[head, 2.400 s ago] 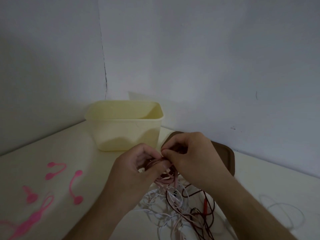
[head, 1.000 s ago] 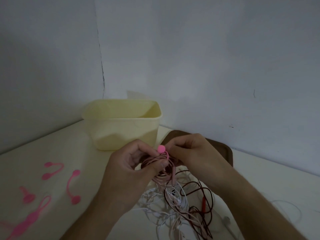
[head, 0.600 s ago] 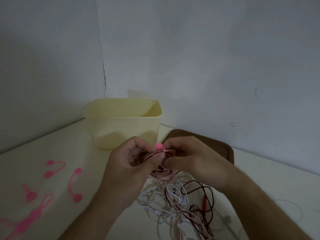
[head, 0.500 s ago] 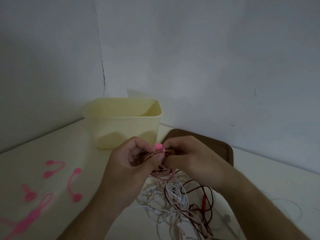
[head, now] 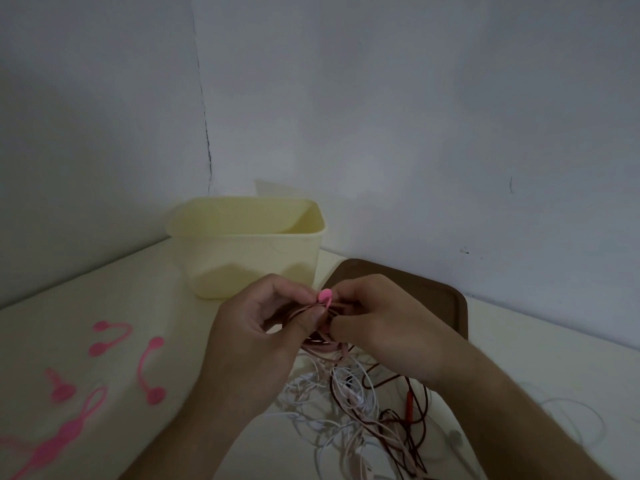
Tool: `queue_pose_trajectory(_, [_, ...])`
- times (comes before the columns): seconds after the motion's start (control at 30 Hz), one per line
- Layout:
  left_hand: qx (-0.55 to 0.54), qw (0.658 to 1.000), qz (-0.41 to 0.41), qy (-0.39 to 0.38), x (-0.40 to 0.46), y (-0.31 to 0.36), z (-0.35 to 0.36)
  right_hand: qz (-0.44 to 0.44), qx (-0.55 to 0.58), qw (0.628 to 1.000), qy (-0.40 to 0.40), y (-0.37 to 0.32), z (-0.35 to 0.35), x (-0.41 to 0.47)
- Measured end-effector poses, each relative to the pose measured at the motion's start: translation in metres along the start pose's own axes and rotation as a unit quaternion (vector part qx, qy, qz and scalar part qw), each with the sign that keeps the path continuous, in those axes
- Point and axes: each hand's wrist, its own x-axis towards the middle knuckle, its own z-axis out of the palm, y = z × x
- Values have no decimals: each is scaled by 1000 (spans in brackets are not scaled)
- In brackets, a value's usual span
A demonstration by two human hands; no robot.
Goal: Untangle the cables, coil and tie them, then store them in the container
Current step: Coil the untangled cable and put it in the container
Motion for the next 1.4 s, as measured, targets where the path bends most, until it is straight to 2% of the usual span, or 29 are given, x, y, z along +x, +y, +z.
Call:
queue_pose_trajectory(0.17, [27,999,-20,-10,1,-4,-1,-2,1,1000,2,2,0,-1])
queue_pose_trajectory(0.47, [34,999,-2,-9,-1,-4,-1,34,49,998,-8,2,7,-2])
queue_pose_trajectory(0.67, [14,1000,-20,-3,0,-5,-3,33,12,997,65,4,13,0])
queue_pose_trajectory(0.77, [4,1000,-21,-3,2,-7,-4,50,106,991,67,1,7,3])
queue_pose_trajectory(0.87, [3,1000,-26,-8,3,-8,-4,102,257,958,78,5,3,9])
queue_pose_trajectory(0.93, [1,1000,-25,-14,2,-8,-3,91,300,945,89,9,1,7])
queue_pose_trajectory(1.03, [4,1000,-25,-11,1,-9,-2,49,263,959,91,10,-3,1])
queue_pose_trajectory(1.17, [5,1000,-25,-4,2,-9,-2,8,180,973,141,8,-7,2])
queue_pose_trajectory(1.3, [7,1000,-22,4,2,-9,-2,10,200,974,104,8,-13,-1])
queue_pose_trajectory(1.4, [12,1000,-22,-1,2,-9,-3,6,144,986,78,8,-19,-5])
